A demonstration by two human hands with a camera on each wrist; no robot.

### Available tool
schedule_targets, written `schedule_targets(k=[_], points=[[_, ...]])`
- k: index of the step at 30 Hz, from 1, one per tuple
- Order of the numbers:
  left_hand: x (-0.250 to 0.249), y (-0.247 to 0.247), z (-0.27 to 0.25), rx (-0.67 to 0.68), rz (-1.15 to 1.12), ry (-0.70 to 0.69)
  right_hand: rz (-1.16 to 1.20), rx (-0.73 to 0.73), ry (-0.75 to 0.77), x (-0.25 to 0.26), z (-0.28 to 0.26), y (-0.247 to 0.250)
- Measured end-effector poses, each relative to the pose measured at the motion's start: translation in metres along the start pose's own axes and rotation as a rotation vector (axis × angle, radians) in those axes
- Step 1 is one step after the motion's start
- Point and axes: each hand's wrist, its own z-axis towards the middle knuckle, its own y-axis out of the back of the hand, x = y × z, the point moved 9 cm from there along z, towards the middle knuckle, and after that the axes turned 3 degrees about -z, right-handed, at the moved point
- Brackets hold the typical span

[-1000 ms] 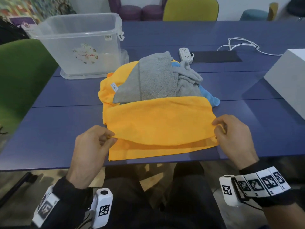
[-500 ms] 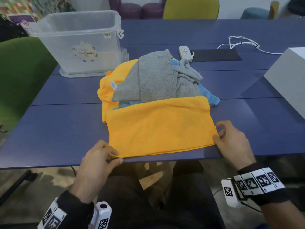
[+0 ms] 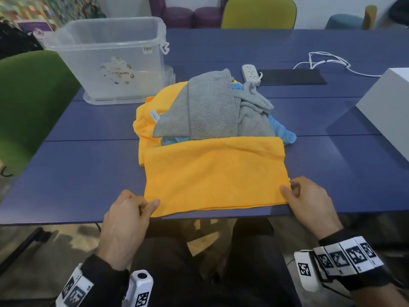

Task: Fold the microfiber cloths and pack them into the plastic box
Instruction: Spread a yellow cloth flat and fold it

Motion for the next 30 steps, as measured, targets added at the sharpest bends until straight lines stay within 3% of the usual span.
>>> schedule_targets(k=[7,10,17,20,25,30], points=[[0.007,-0.003,0.005,0.045,0.038,0.183,0.009,-0.014,-0.010,0.012,-0.001,-0.006],[0.002,-0.007,0.003,0.087,0.058,0.194,0.029,0.023,-0.050,0.011,-0.002,-0.011],[0.009,0.002,0.007,-0.023,-0.354,0.200,0.213,-0.041,0.037,0.006,0.001,0.004],[0.002,0.007,0.006,-0.021,-0.482,0.108,0.155,-0.098,0.167,0.011,0.000,0.013],[-0.004,0.005,0.005,0.043,-0.401,-0.021,0.022,-0.101,0.418,0.026,-0.008,0.005],[-0.016,0.000,0.003,0.182,-0.266,-0.189,-0.012,0.026,0.366,0.011,-0.001,-0.008]])
